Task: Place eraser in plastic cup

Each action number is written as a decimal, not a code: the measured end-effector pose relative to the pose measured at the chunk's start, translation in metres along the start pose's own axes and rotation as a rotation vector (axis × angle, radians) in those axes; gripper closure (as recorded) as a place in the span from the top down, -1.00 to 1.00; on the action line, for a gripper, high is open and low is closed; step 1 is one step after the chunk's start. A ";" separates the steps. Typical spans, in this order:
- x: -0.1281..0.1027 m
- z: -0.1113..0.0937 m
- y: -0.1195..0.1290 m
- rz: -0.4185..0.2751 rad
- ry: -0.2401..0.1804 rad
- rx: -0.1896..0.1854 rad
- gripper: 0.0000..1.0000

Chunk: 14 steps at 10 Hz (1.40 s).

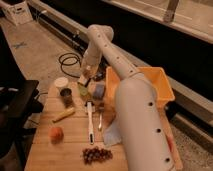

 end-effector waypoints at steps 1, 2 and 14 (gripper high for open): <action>-0.001 0.005 -0.004 -0.008 0.003 0.016 -1.00; -0.003 0.012 -0.007 -0.020 0.009 0.038 -1.00; 0.005 0.038 -0.015 -0.043 -0.049 0.003 -1.00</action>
